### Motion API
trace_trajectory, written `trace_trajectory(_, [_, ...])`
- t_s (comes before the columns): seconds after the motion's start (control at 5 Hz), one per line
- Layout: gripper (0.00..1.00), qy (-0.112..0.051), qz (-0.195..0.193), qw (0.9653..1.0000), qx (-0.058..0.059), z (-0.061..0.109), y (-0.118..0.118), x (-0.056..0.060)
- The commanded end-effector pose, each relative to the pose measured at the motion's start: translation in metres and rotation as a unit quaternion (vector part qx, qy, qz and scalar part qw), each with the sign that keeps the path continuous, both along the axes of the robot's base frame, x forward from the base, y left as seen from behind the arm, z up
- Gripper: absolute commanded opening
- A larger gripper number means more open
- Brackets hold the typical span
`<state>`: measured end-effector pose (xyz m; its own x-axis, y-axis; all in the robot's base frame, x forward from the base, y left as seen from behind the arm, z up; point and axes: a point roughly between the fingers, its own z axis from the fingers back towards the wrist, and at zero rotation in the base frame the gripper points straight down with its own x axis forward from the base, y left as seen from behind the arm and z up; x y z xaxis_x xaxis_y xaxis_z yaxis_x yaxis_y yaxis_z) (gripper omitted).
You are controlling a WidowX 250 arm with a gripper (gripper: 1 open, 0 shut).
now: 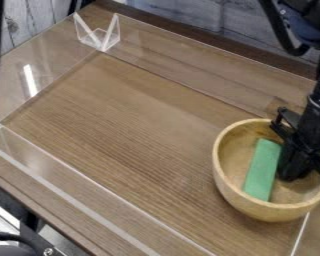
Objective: Put green object into wooden bowl
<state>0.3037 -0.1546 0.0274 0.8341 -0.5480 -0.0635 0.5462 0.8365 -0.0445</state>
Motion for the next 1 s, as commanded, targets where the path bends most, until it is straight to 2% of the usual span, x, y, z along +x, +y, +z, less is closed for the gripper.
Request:
trace_trajectory(0.0, [0.0,-0.013,-0.004,0.9999,-0.005,0.004,0.003,0.013])
trace_trajectory(0.2, [0.0,-0.006,0.034,0.9994,-0.002,0.005,0.008,0.005])
trace_trajectory(0.4, [1.0,-0.02,0.018,0.9996,-0.009,0.02,0.006,0.007])
trace_trajectory(0.6, [1.0,-0.037,0.004,0.9992,-0.016,0.038,0.004,0.009])
trace_trajectory(0.8, [1.0,-0.062,0.005,0.9977,-0.026,0.06,0.013,0.01])
